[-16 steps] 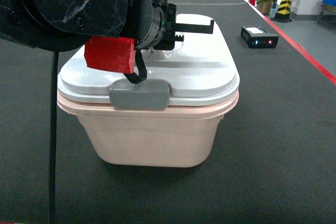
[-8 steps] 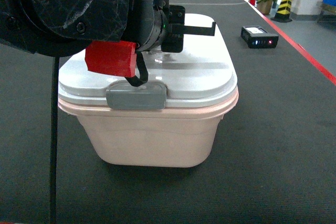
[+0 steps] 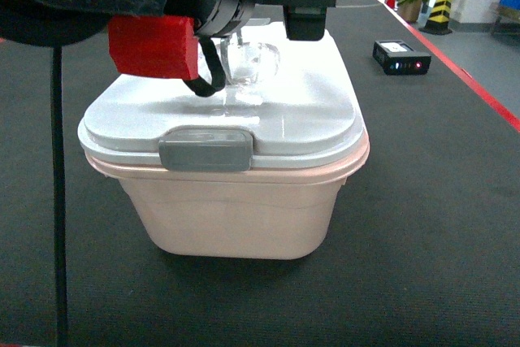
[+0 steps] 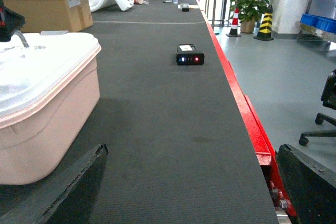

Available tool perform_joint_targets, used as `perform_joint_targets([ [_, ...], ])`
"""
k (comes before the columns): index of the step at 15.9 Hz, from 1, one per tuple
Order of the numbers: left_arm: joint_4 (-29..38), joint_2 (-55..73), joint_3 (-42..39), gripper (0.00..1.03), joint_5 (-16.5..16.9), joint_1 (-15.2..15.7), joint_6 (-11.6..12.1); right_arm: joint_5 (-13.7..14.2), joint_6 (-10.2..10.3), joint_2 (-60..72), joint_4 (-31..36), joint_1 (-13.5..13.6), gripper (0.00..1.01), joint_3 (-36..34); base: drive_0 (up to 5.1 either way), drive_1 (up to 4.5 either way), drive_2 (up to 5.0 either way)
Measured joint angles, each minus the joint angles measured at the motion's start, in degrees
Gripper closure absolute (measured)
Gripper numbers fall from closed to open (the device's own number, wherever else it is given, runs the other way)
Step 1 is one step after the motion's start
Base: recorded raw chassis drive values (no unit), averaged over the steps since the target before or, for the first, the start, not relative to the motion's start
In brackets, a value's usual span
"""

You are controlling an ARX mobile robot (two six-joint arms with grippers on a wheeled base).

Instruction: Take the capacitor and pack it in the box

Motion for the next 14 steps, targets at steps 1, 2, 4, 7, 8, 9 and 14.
perform_joint_targets([
  [1,0.5,-1.2,0.0,0.05,-0.4,0.0,0.9,0.0,0.0,0.0,0.0,0.0,0.03,0.0,0.0,0.0,0.0],
  [2,1.4,-3.0,-0.4,0.05,-1.0,0.0,1.7,0.0,0.0,0.0,0.0,0.0,0.03,0.0,0.0,0.0,0.0],
  [4,3.7,-9.2,-3.7,0.05,-2.1,0.0,3.0,0.0,0.0,0.0,0.0,0.0,0.03,0.0,0.0,0.0,0.0],
  [7,5.6,-23.9,-14.8,0.05,-2.3,3.3,4.0,0.0,0.0,0.0,0.0,0.0,0.03,0.0,0.0,0.0,0.0],
  [8,7.1,-28.7,-19.2,0.05,-2.4,5.3,4.0,0.0,0.0,0.0,0.0,0.0,0.03,0.0,0.0,0.0,0.0],
  [9,9.3,-34.5,-24.0,0.05,-2.3,7.6,4.5,0.0,0.0,0.0,0.0,0.0,0.03,0.0,0.0,0.0,0.0],
  [14,10.3,-54.1,-41.0,0.05,-1.9,10.3,10.4,0.0,0.0,0.0,0.0,0.0,0.03,0.0,0.0,0.0,0.0],
])
